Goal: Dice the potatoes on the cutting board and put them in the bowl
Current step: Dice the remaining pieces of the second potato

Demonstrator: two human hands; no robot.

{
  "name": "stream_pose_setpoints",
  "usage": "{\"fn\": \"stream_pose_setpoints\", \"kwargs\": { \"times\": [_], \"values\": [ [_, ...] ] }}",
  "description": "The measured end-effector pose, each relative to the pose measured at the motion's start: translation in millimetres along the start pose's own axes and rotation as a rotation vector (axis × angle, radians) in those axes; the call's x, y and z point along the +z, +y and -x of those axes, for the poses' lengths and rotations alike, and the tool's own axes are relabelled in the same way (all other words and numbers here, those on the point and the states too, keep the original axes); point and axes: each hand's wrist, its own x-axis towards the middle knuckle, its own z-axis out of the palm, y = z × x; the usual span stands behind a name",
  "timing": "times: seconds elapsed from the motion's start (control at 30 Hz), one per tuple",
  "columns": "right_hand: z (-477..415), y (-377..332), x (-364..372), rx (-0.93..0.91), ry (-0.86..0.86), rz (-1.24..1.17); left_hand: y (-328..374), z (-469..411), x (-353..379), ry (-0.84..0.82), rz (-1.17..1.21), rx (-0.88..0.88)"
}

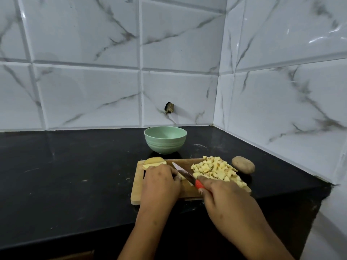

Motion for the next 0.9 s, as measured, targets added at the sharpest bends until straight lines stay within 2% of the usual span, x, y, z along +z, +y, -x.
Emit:
{"fn": "stream_pose_setpoints", "kwargs": {
  "times": [0.1, 0.43, 0.67, 0.9],
  "values": [
    [-1.0, -4.7, 9.3, -0.012, -0.032, 0.129, 0.2, -0.5, 0.0, 0.007, -0.024, 0.023],
    [-24.8, -21.0, 23.6, -0.022, -0.125, 0.309, -1.4, -1.4, 1.5, 0.008, -0.017, 0.031],
    [-19.6, -9.2, 18.1, -0.026, -0.092, 0.207, 2.4, 5.0, -2.2, 0.052, 0.009, 0.044],
    [-13.6, 15.2, 2.6, 0.082, 0.013, 0.014, 0.2, 2.5, 2.2, 0.026, -0.023, 0.042]
  ]
}}
